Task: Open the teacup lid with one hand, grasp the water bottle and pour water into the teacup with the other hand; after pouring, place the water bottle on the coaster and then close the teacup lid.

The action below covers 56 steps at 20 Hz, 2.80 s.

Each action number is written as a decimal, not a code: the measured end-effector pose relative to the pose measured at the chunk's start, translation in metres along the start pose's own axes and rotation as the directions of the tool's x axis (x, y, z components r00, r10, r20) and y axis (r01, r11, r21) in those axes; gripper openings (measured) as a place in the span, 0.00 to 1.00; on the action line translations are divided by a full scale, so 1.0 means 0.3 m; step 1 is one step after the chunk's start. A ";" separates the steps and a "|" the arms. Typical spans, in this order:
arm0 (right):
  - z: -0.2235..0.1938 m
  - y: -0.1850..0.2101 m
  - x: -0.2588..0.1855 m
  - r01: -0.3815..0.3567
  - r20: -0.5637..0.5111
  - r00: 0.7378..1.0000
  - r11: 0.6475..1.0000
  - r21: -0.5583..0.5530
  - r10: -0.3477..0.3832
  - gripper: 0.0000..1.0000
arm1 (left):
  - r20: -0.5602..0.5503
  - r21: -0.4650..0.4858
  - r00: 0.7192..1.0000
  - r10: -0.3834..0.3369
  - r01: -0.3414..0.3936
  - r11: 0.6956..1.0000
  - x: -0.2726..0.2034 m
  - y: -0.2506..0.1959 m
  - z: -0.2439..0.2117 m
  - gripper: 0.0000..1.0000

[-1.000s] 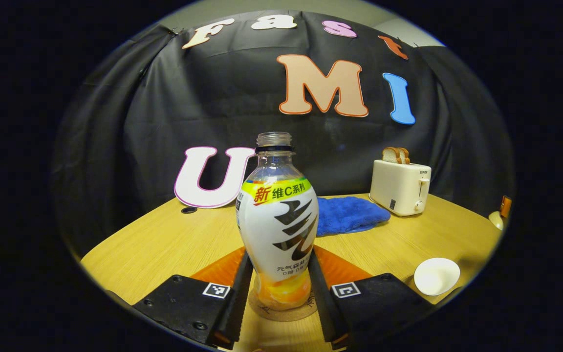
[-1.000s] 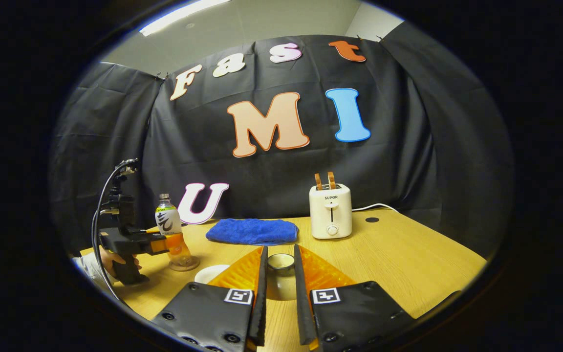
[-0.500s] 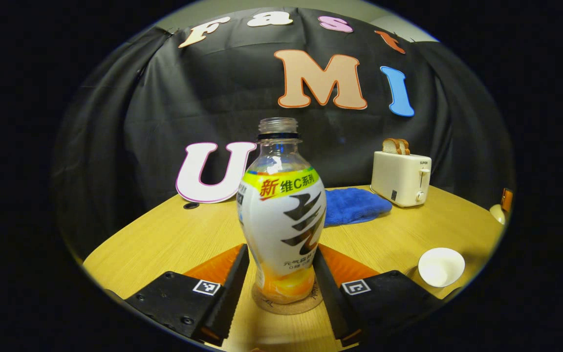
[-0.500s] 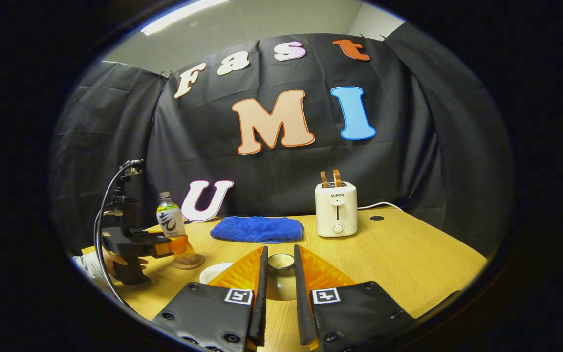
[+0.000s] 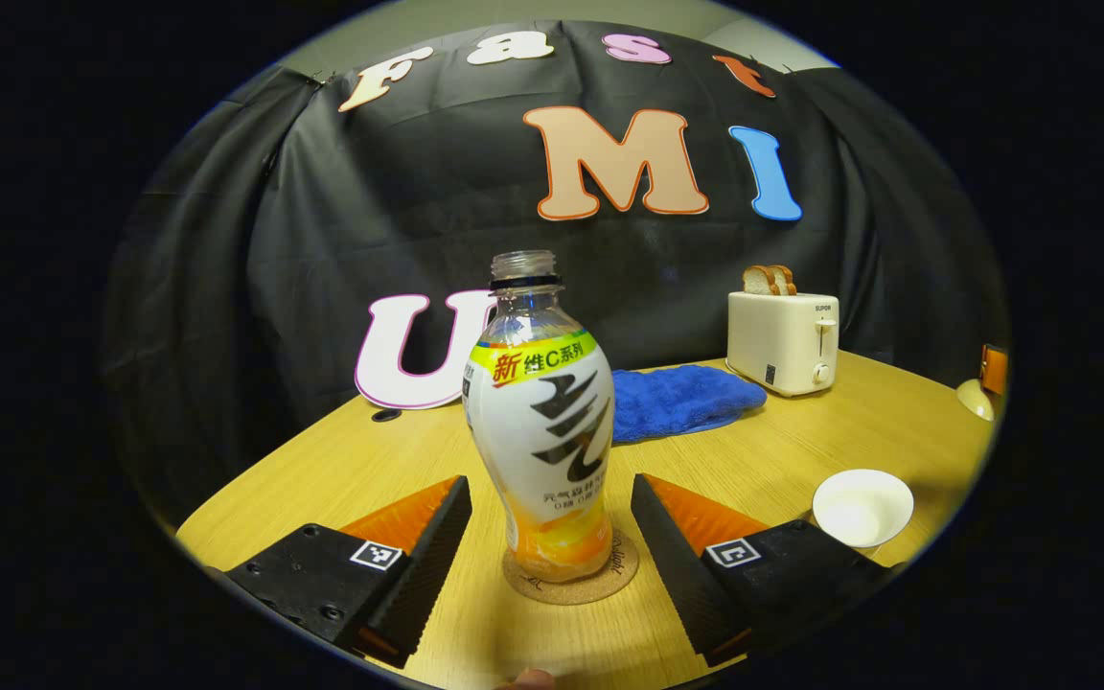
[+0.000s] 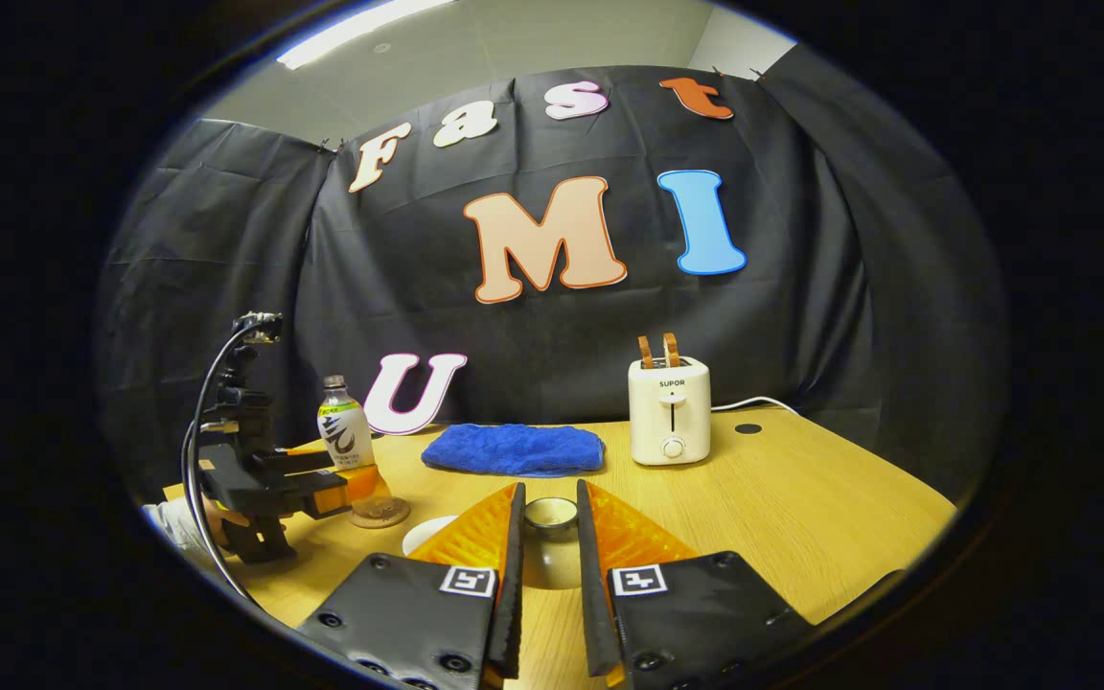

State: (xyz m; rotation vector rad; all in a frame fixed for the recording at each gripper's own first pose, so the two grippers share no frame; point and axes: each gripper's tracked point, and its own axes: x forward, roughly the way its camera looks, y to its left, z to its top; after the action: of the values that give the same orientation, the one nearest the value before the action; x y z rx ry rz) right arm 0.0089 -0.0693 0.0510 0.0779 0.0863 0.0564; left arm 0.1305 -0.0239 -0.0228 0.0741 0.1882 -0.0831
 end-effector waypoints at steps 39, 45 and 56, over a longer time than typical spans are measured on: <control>-0.148 0.290 0.189 -0.087 -0.008 0.996 0.995 -0.048 0.087 0.30 | 0.196 -0.082 0.980 0.044 -0.028 0.996 -0.268 0.079 0.011 0.96; -0.197 0.286 0.219 -0.067 -0.047 0.997 0.996 -0.056 0.064 0.30 | 0.193 -0.087 0.979 0.059 -0.043 0.995 -0.271 0.089 0.010 0.96; -0.249 0.294 0.241 -0.053 -0.073 0.996 0.996 -0.076 0.047 0.31 | 0.193 -0.087 0.979 0.058 -0.042 0.995 -0.271 0.089 0.009 0.96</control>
State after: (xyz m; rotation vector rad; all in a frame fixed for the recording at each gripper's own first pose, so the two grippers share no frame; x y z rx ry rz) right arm 0.0695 0.0286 -0.0221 -0.0003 0.1530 0.1126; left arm 0.0539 0.0085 -0.0031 -0.0123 -0.0070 -0.0320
